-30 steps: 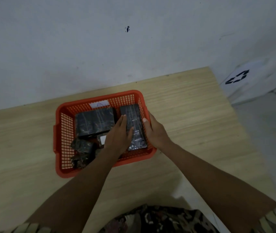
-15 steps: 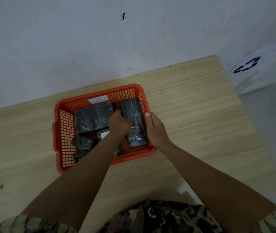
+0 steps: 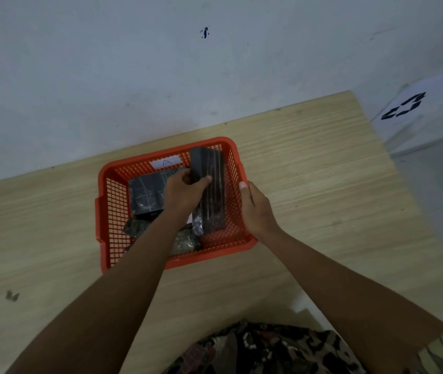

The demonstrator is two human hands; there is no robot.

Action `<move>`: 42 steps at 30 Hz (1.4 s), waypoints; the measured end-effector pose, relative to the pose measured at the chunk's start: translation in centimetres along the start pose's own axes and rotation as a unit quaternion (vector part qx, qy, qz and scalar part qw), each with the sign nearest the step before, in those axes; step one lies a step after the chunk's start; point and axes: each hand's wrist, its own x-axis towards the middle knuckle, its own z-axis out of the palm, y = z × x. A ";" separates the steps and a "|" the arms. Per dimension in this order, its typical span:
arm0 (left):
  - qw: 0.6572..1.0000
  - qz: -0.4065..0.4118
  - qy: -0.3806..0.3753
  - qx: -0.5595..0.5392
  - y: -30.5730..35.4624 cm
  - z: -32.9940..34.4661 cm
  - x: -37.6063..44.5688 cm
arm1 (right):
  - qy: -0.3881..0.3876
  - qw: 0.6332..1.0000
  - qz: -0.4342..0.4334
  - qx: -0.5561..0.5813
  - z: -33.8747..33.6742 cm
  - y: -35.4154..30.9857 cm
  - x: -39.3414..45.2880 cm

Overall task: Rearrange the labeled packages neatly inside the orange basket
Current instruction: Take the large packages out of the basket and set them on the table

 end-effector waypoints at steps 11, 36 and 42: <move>0.920 0.367 0.058 0.122 6.1 -2.1 0.9 | -0.005 1.000 0.002 0.011 -0.2 -0.5 -0.4; 0.843 0.306 0.032 0.442 4.9 -5.3 12.2 | -0.024 0.999 0.005 0.046 -0.3 0.1 -0.2; 0.899 0.249 -0.029 0.359 3.9 -4.9 14.2 | -0.031 0.997 0.012 0.064 -0.2 0.1 -0.2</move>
